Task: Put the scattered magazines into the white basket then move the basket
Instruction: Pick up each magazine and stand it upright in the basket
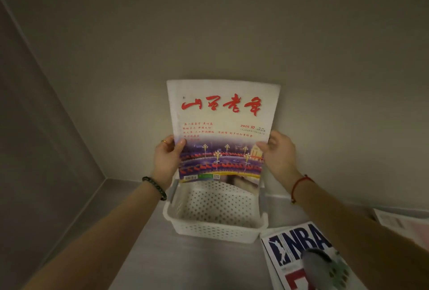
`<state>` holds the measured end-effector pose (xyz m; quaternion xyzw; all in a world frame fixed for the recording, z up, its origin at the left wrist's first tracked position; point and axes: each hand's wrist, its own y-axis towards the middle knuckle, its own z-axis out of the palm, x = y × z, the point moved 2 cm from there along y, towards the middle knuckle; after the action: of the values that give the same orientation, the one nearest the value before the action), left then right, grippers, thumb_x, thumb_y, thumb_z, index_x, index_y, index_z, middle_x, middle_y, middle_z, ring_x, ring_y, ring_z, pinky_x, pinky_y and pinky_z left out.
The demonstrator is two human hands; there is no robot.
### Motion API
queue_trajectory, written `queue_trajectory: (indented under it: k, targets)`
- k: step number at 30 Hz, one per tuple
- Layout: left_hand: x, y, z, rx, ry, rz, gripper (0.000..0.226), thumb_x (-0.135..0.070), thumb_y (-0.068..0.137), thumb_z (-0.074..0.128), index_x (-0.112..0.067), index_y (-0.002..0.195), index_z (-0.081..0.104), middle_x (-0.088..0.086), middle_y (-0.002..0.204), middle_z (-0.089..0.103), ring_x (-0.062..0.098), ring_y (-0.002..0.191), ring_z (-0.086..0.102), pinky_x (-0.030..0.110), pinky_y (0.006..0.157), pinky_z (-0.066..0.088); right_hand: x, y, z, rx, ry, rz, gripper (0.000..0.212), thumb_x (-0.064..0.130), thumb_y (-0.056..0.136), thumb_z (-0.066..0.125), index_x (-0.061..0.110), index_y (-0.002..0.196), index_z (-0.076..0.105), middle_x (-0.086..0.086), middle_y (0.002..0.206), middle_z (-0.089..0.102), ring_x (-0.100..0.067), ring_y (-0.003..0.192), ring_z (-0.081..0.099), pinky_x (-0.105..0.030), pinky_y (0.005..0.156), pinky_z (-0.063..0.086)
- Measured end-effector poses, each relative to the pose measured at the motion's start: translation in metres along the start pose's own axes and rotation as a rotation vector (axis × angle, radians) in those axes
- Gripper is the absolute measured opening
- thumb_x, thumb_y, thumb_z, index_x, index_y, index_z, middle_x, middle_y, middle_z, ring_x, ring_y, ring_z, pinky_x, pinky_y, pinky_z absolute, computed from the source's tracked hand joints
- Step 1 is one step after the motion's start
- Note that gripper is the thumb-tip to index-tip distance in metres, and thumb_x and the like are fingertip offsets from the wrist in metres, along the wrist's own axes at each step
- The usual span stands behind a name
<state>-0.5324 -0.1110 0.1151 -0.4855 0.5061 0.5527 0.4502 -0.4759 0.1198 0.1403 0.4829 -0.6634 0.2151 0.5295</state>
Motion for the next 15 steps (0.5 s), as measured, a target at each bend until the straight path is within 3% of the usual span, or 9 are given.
queue_trajectory:
  k: [3, 8, 11, 15]
  targets:
    - [0.029, 0.014, 0.003, 0.002, 0.097, -0.07, 0.014, -0.012, 0.088, 0.054, -0.005, 0.097, 0.063, -0.001, 0.077, 0.065, -0.005, 0.051, 0.063, 0.006, 0.044, 0.046, -0.028, 0.008, 0.016, -0.01, -0.029, 0.05, 0.019, 0.0, 0.089, 0.048, 0.001, 0.104, 0.06, -0.009, 0.105, 0.065, -0.014, 0.078, 0.058, -0.006, 0.054, 0.042]
    - [0.071, 0.019, 0.0, -0.057, 0.159, -0.143, 0.022, -0.011, 0.082, 0.063, 0.002, 0.099, 0.066, 0.017, 0.093, 0.071, 0.028, 0.078, 0.067, 0.03, 0.069, 0.055, -0.074, 0.009, 0.028, 0.004, -0.172, 0.103, 0.01, 0.009, 0.086, 0.056, 0.003, 0.086, 0.064, -0.008, 0.085, 0.067, -0.013, 0.063, 0.057, -0.013, 0.05, 0.041]
    - [0.082, 0.024, -0.002, -0.167, 0.162, -0.16, 0.018, -0.012, 0.078, 0.068, -0.004, 0.093, 0.062, 0.016, 0.097, 0.068, 0.028, 0.084, 0.064, 0.036, 0.077, 0.055, -0.086, 0.01, 0.031, -0.015, -0.187, 0.101, 0.012, 0.015, 0.082, 0.063, 0.005, 0.077, 0.068, -0.003, 0.074, 0.066, -0.007, 0.057, 0.057, -0.01, 0.048, 0.043]
    - [0.083, 0.032, -0.001, -0.191, 0.176, -0.149, 0.018, -0.013, 0.074, 0.072, -0.012, 0.079, 0.054, 0.015, 0.097, 0.065, 0.028, 0.09, 0.062, 0.041, 0.083, 0.054, -0.087, 0.016, 0.034, -0.033, -0.162, 0.137, 0.009, 0.016, 0.08, 0.065, 0.008, 0.076, 0.067, 0.001, 0.071, 0.063, -0.003, 0.058, 0.057, -0.004, 0.043, 0.04]
